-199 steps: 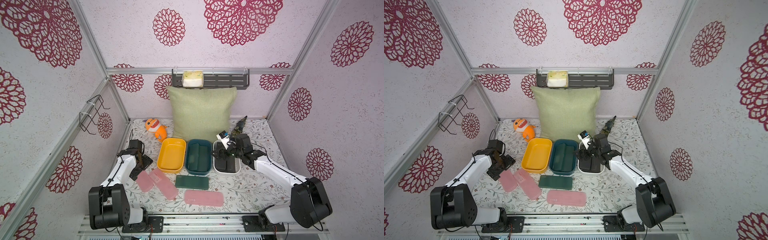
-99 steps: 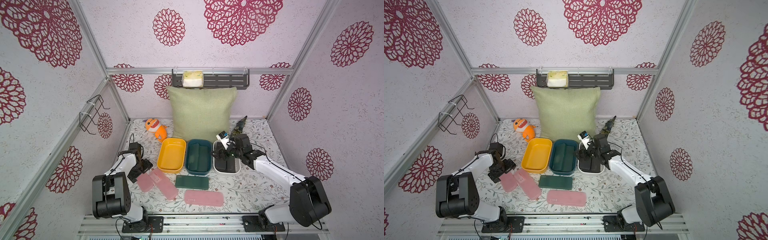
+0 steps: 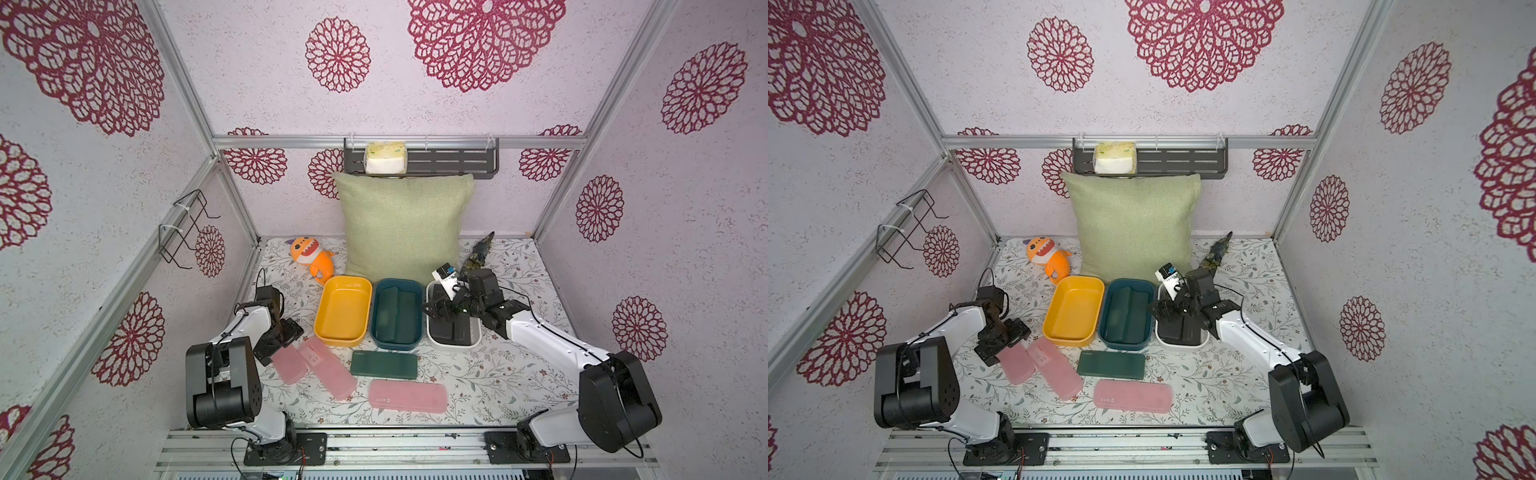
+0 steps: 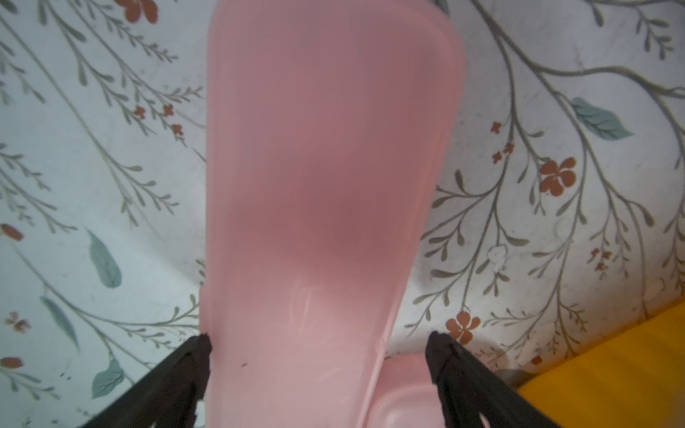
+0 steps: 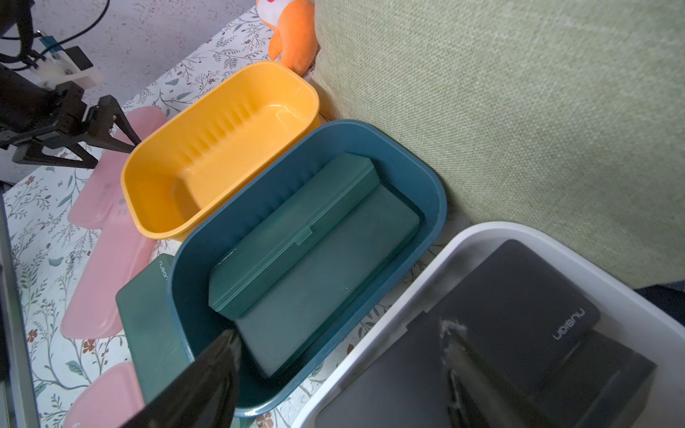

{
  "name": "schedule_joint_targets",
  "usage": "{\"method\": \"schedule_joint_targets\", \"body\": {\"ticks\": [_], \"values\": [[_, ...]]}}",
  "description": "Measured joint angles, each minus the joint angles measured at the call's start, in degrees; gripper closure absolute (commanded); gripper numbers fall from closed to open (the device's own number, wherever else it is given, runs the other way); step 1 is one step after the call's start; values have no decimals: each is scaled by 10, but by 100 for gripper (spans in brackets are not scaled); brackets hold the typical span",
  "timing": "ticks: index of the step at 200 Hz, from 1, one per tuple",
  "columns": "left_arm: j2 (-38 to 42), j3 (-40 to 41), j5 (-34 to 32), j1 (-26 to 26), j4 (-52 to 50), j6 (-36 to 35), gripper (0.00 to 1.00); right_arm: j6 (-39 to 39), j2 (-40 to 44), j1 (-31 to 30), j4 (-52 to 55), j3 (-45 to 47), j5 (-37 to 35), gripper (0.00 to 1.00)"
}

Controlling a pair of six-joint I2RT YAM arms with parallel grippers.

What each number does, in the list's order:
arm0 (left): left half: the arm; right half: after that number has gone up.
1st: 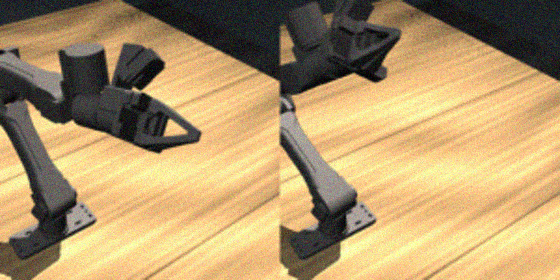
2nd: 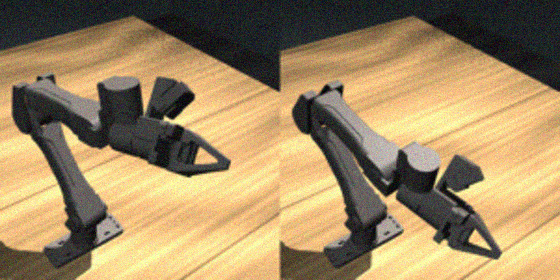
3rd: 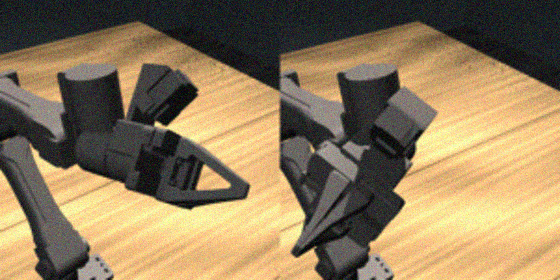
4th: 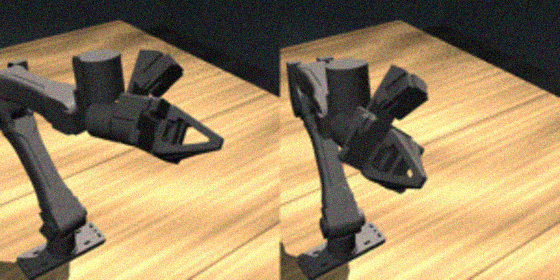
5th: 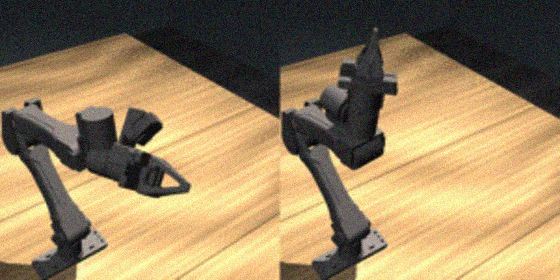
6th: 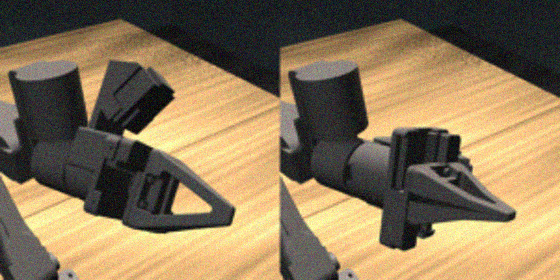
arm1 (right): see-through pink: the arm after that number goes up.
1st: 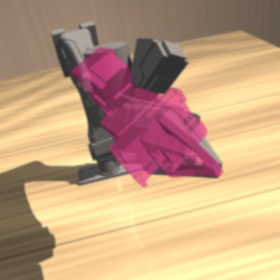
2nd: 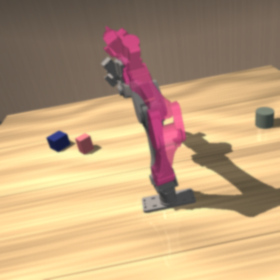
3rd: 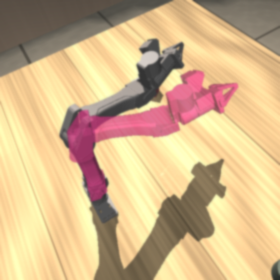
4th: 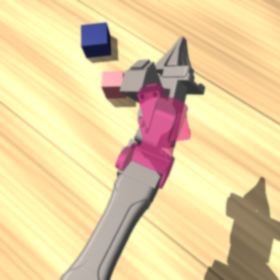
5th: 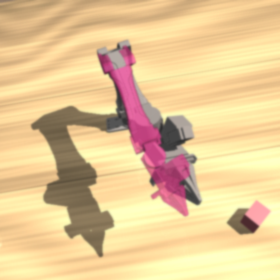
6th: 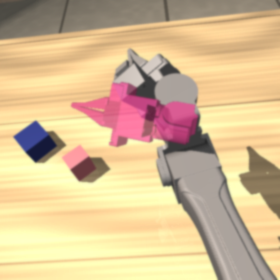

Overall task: Place the pencil cases by color into the storage box
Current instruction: Pick up the pencil case from the center of the board.

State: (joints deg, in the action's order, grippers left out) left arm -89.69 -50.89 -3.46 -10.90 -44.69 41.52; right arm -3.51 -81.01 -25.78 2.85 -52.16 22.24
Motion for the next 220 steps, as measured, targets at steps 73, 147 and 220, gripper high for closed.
{"method": "schedule_joint_targets", "body": {"ticks": [73, 147, 220], "values": [[-7, 0, -16, -2, -3, 5, 13, 0, 0, -3, 9, 0, -12, 14], [-27, 5, -9, -5, 10, 5, 8, 0, 0, -5, 13, 0, -15, 14], [-29, 7, 18, -6, 19, 7, 2, 0, 0, -8, 15, 0, -17, 14]]}}
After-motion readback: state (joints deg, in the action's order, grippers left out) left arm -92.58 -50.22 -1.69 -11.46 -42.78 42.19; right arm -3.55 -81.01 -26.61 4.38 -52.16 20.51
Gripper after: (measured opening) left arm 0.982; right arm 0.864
